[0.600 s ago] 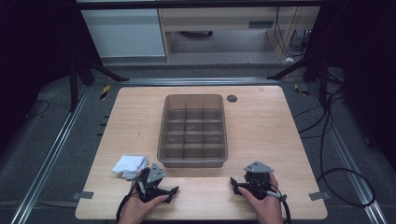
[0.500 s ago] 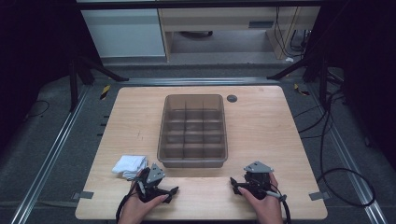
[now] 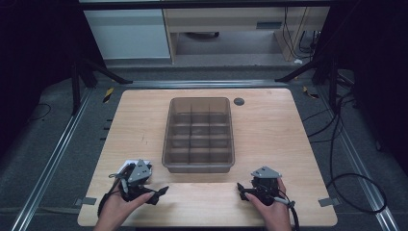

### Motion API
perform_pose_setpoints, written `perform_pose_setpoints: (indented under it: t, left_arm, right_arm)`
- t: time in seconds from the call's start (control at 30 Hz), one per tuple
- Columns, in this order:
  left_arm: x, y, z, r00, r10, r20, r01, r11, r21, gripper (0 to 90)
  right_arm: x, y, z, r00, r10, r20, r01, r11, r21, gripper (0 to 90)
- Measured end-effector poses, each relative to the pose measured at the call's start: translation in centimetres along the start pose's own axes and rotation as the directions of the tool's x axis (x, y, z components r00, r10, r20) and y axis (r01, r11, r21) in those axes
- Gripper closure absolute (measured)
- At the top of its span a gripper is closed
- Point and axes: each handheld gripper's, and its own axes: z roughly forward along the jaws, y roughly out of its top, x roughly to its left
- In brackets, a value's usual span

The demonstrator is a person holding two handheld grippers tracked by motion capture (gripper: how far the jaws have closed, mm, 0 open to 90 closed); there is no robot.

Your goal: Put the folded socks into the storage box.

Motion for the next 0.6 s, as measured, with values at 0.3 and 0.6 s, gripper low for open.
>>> perform_pose_setpoints:
  t: [0.3, 0.6]
  left_arm:
    - [4.5, -0.7, -2.5, 0.9975, 0.062, -0.033, -0.059, 0.9947, 0.083, 7.8]
    - [7.1, -0.7, -4.3, 0.9935, 0.105, -0.043, -0.099, 0.9858, 0.136, 10.8]
  right_arm:
    - [0.0, 0.0, 0.0, 1.0, -0.001, -0.001, 0.001, 1.0, -0.002, 9.6]
    - [0.0, 0.0, 0.0, 1.0, 0.0, 0.001, 0.0, 1.0, -0.003, 9.6]
